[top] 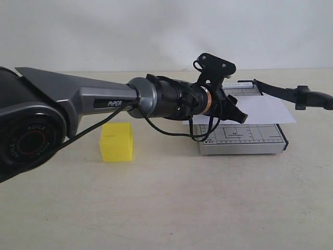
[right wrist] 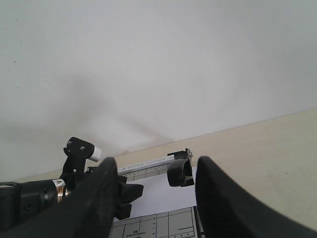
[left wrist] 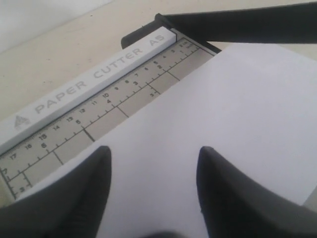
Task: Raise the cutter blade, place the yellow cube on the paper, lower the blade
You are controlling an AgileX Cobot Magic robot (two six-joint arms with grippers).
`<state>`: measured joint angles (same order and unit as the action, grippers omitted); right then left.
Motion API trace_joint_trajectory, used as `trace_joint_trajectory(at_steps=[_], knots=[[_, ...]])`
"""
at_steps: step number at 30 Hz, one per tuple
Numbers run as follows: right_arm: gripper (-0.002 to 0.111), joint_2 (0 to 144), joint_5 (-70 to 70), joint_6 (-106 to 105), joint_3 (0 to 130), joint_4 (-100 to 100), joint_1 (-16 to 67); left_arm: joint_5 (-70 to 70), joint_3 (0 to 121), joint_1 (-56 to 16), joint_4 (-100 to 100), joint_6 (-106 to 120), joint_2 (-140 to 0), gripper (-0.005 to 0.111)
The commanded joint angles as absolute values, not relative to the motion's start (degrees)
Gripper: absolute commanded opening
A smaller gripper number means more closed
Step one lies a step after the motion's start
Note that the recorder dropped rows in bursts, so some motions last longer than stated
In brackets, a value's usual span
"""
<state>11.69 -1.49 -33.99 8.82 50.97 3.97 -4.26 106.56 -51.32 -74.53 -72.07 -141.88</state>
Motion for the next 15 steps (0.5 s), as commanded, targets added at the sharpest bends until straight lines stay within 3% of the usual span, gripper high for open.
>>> trace_joint_trajectory(at_steps=[1, 15], knots=[[0.047, 11.51, -1.72, -34.42, 8.68, 50.65, 3.98, -7.98, 106.52, -51.69, -74.56, -70.85, -141.09, 0.051], [0.047, 11.51, -2.13, -34.42, 8.68, 50.65, 3.98, -11.34, 106.52, -50.35, -73.22, -67.66, -139.93, 0.051]])
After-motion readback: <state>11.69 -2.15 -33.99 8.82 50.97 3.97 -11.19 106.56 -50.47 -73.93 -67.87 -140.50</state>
